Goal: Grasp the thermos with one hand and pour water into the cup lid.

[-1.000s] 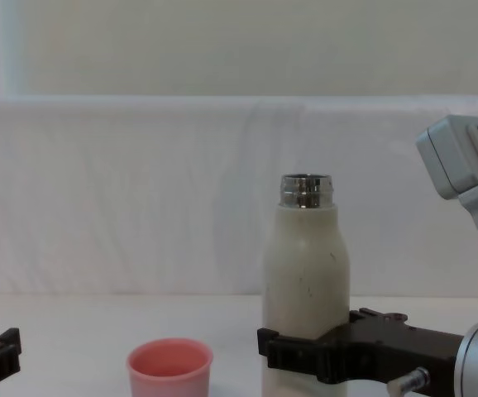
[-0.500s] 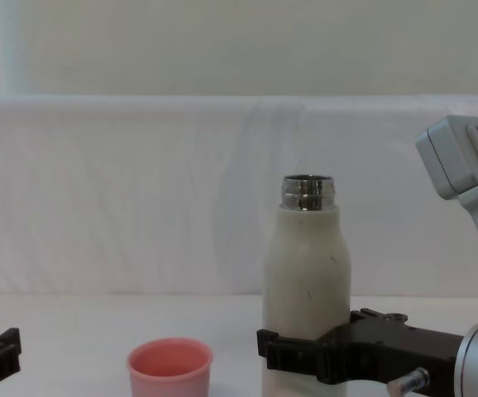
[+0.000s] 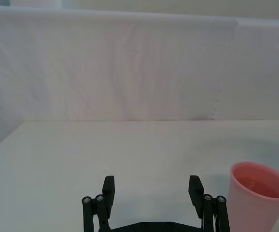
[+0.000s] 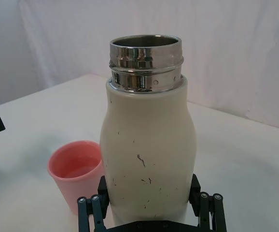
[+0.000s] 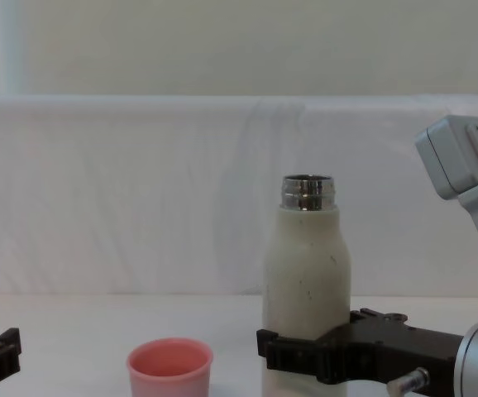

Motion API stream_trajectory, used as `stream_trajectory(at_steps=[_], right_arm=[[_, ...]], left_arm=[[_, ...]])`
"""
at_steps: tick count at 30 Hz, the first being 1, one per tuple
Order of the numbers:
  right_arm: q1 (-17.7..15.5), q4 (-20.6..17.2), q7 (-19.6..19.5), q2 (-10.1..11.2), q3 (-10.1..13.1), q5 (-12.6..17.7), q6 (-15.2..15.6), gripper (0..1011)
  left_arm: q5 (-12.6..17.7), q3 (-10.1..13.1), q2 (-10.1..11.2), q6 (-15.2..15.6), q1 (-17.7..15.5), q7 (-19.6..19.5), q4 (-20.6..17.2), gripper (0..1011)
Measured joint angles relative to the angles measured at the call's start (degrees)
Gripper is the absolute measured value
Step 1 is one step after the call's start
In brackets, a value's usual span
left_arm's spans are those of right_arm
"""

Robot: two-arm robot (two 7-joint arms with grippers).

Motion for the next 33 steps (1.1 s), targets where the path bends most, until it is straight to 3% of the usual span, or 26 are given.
stream_trajectory(at_steps=[20, 33], right_arm=[[-2.5, -3.0, -0.4, 2.6, 0.2, 1.4, -1.5, 1000], [-6.6, -6.4, -0.6, 5.0, 1.3, 2.8, -3.6, 1000]], left_arm=[[0.0, 0.0, 0.0, 0.0, 0.0, 0.0, 0.0, 1001], [0.0, 0.0, 0.0, 0.0, 0.0, 0.0, 0.0, 1001]])
